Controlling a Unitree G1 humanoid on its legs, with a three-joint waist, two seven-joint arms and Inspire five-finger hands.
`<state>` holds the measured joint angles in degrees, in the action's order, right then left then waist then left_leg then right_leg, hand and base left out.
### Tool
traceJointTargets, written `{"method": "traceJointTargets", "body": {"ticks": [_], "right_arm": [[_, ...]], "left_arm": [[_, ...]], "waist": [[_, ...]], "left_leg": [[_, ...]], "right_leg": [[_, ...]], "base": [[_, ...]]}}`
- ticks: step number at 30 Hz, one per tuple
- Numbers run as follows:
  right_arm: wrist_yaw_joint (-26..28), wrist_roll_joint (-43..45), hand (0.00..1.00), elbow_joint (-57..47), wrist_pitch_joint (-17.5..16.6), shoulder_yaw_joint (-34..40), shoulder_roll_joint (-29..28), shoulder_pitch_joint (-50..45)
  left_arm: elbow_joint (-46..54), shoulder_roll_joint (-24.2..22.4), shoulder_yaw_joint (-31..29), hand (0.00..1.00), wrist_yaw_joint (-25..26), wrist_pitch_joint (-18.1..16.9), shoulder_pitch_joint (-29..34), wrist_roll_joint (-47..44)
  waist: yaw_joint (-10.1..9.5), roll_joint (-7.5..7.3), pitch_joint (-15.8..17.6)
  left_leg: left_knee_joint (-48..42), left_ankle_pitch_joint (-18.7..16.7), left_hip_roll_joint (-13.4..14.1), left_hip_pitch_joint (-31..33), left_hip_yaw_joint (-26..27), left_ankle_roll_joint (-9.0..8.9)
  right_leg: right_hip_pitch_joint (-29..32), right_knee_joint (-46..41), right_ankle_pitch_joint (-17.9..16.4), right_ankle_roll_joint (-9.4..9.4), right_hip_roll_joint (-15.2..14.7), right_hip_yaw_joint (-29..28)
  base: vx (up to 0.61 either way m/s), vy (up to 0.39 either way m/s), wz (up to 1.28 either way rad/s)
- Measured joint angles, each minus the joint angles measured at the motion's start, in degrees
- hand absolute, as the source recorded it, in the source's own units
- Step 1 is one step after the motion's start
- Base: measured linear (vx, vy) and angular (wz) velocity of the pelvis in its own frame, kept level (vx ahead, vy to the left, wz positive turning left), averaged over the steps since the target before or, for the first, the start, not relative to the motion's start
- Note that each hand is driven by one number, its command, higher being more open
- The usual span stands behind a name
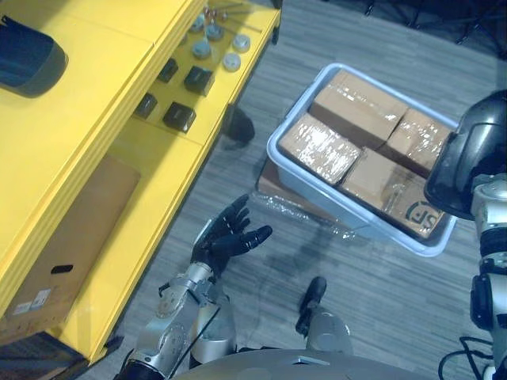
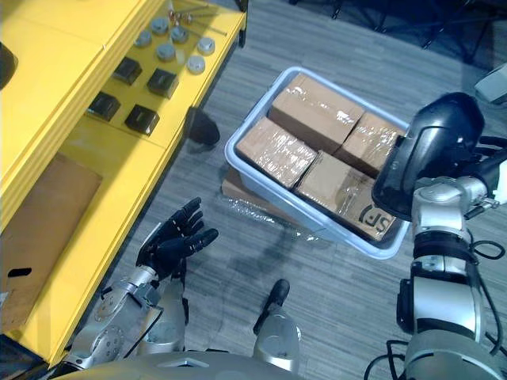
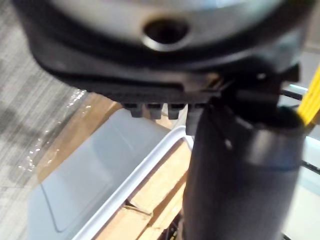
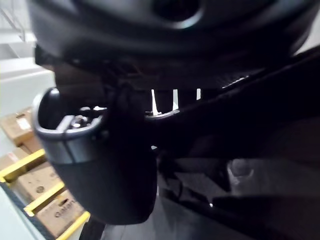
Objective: Walk over and take three plastic housings, then place them on the shelf
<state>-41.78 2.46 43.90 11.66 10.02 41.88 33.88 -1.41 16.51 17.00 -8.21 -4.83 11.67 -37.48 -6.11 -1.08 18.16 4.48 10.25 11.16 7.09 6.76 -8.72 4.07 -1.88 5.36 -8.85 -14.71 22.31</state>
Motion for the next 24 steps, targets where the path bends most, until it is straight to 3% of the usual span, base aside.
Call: {"method": "traceJointTargets", "body": {"ticks": [7,13,15,20,24], "right_arm": [[-0.01,-3.45,0.00,-5.84,-2.12,0.02,-4.89,-5.22],[0.01,-8.46,0.00,-18.17,-3.50,-0.50,-10.85,-12.15],[0.13,-10.79,0.00,-20.72,-5.99,-1.71,-12.62,-14.25],[1.41,-15.06,0.00,-25.80,-11.52,-4.87,-13.51,-15.12],[4.54,-17.89,0.00,-29.84,-19.23,-7.04,-14.35,-15.51]], "left_arm": [[3.65,-0.68,-1.09,1.00,-0.73,1.43,-0.42,0.20],[3.87,-0.93,-0.92,1.00,-2.96,5.43,-0.38,-0.34],[3.87,-0.97,0.36,1.00,-4.56,7.77,-1.23,-1.03],[2.39,-2.24,4.17,1.00,-6.34,12.57,-7.51,-6.97],[-3.44,-5.35,7.13,1.00,-6.32,14.23,-13.25,-13.10]], "waist": [[0.36,-0.77,-2.12],[1.66,-1.83,-5.05],[1.81,-2.61,-7.54],[3.17,-3.15,-8.99],[5.15,-3.41,-11.61]], "left_leg": [[0.35,-0.21,0.01,-1.92,0.90,-0.16],[0.43,-0.52,0.55,-3.26,1.53,-0.57],[0.43,-0.96,0.62,-3.81,2.60,-0.88],[0.44,-1.42,0.59,-6.03,4.17,-0.90],[0.59,-1.72,0.67,-6.78,5.71,-1.08]], "right_leg": [[-1.39,0.59,-0.02,-0.06,0.05,-0.56],[-3.14,2.56,0.28,-0.41,0.79,-0.90],[-3.30,3.33,0.72,-0.61,0.88,-1.65],[-4.67,4.12,1.27,-0.62,0.89,-2.92],[-4.56,4.90,1.50,-0.65,0.94,-3.98]], "base": [[0.00,-0.014,-0.06],[0.00,-0.028,-0.06],[0.03,-0.017,-0.18],[0.01,-0.007,-0.16],[-0.01,-0.008,-0.19]]}}
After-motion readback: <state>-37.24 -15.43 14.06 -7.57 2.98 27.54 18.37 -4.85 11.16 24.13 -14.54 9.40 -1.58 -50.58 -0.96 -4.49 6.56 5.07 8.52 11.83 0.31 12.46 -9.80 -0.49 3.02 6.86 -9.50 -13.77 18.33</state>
